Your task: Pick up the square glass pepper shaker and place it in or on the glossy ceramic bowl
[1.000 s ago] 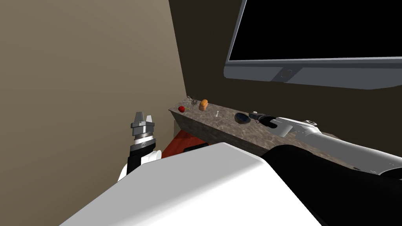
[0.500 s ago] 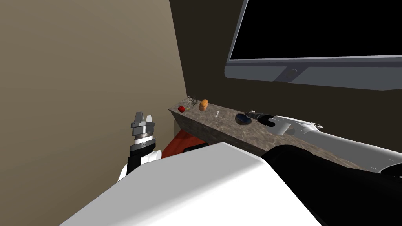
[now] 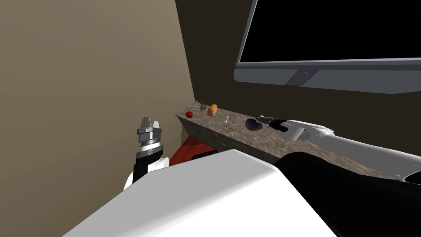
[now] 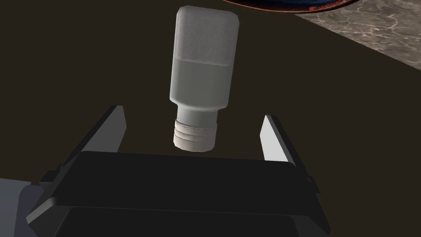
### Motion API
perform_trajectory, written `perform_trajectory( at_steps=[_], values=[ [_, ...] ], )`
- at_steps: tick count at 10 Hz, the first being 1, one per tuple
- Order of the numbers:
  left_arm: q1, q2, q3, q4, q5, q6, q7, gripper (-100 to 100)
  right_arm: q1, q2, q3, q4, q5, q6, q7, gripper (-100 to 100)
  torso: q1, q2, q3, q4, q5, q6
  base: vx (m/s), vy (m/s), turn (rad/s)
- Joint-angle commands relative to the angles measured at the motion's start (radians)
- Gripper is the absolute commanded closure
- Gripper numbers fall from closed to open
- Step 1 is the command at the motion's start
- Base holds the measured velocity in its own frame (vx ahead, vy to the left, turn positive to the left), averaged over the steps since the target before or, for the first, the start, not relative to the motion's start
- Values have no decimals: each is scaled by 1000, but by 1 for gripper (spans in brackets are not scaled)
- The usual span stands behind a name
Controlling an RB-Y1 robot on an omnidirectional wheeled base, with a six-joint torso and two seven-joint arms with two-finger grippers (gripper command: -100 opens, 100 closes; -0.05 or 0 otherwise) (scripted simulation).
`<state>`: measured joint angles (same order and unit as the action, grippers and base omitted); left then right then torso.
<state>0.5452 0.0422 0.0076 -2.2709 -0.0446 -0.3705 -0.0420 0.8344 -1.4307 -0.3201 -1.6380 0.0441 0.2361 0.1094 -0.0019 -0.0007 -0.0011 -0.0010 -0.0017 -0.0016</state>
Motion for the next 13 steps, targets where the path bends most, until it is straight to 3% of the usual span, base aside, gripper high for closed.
perform_trajectory(
  at_steps=[1, 8, 10, 11, 13],
  values=[
    [0, 0, 0, 0, 0, 0, 0, 0, 7, -45, -12, -7, -22, 8, -15, -100, 0, 0, 0, 0, 0, 0, 3, -20, -160],
    [0, 0, 0, 0, 0, 0, 0, 0, 90, -222, -99, -99, -112, 64, -68, -100, 0, 0, 0, 0, -1, 0, 2, -18, -107],
    [0, 0, 0, 0, 0, 0, 0, 0, 90, -215, -99, -95, -109, 61, -65, -100, 0, 0, 0, 0, -1, -1, 1, -5, -17],
    [0, 0, 0, 0, 0, 0, 0, 0, 89, -217, -98, -95, -110, 61, -67, 0, 0, 0, 0, 0, -1, -1, 0, 0, 0],
    [0, 0, 0, 0, 0, 0, 0, 0, 90, -217, -98, -95, -110, 61, -66, 0, 0, 0, 0, 0, -1, -1, 0, 0, 0]
  ],
)
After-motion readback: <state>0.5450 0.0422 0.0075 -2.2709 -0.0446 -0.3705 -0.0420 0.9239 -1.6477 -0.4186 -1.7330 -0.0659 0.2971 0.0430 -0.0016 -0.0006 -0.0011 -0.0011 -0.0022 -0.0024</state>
